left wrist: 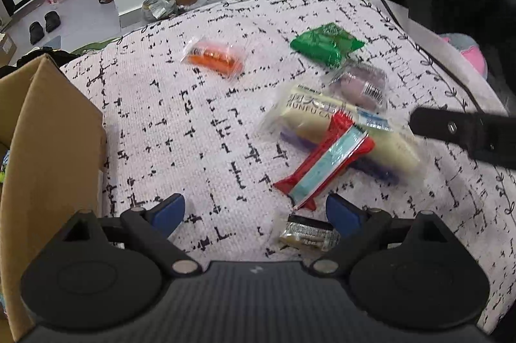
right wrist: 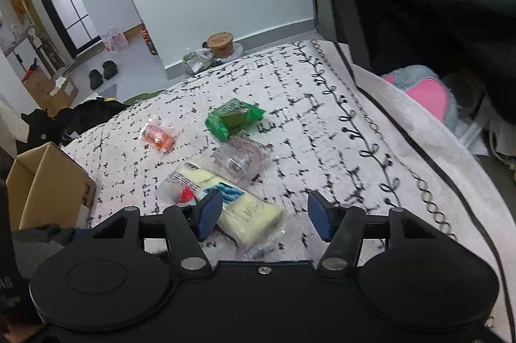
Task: Organize snacks
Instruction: 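Grasp the small clear packet with the left tool while the right tool grasps the yellow bread bar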
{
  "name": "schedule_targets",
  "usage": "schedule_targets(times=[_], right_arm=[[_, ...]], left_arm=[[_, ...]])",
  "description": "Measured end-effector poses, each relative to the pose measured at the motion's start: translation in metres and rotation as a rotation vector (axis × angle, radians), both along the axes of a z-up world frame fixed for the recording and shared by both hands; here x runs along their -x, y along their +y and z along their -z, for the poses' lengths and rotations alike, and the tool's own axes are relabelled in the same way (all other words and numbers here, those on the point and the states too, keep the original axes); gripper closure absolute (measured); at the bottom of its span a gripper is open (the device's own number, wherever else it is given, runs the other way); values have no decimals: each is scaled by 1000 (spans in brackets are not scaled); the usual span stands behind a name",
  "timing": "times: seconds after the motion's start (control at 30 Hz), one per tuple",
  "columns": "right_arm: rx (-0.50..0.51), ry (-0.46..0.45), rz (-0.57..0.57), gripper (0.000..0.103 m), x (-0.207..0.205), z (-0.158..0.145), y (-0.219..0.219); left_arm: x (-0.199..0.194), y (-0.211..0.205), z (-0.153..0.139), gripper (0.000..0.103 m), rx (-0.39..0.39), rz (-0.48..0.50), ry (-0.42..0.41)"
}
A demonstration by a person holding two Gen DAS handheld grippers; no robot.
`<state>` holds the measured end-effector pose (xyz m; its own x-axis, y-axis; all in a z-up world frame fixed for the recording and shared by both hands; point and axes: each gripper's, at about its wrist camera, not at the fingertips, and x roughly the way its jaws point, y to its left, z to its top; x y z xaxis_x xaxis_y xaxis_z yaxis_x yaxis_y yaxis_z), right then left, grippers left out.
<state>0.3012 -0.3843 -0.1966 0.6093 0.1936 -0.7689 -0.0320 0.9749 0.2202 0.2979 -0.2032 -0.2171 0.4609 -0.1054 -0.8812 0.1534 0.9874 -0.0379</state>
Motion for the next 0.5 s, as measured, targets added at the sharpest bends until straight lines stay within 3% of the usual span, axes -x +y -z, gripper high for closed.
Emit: schedule_targets(times=[0.5], right_arm=[[-66, 68, -22, 56, -2, 23, 7]], left_arm=[[14, 12, -1, 8, -12, 10, 41]])
